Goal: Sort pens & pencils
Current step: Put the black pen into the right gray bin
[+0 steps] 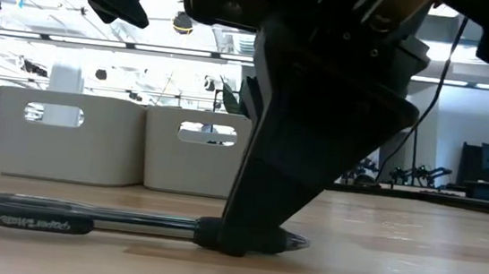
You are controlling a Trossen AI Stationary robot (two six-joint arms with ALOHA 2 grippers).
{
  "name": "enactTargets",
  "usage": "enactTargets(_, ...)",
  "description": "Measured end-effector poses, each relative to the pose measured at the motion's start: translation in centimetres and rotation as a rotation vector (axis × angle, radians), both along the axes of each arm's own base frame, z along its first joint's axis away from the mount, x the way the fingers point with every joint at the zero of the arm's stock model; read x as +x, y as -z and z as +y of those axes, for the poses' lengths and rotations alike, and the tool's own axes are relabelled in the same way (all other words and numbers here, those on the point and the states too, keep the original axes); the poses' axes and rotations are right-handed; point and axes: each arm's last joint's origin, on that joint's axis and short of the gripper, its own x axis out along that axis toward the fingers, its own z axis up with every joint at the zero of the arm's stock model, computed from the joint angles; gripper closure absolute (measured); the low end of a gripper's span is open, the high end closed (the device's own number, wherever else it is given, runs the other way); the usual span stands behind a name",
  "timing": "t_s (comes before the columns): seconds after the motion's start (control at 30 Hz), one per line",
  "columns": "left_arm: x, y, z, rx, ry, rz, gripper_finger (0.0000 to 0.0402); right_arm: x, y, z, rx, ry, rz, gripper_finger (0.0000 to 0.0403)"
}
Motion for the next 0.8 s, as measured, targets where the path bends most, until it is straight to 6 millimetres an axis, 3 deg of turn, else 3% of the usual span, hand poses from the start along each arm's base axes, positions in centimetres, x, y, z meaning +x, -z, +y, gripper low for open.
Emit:
enactTargets(0.3,0.0,0.0,0.0,0.001,-0.001,0.000,0.0347,0.7,-0.9,-1.2,0.050,0.031,-0.008,0.0340)
enactTargets(0.57,0.0,0.0,0.1,0.050,-0.019,-0.007,0.0347,1.1,-4.6,-3.9,0.040,0.054,-0.063,0.0340)
enactTargets(0.8,-0.3,0.1,0.1,0.034,-0.031,0.010,0.0347,1.1,-9.1,-7.5,0.033,0.215,-0.130,0.0340)
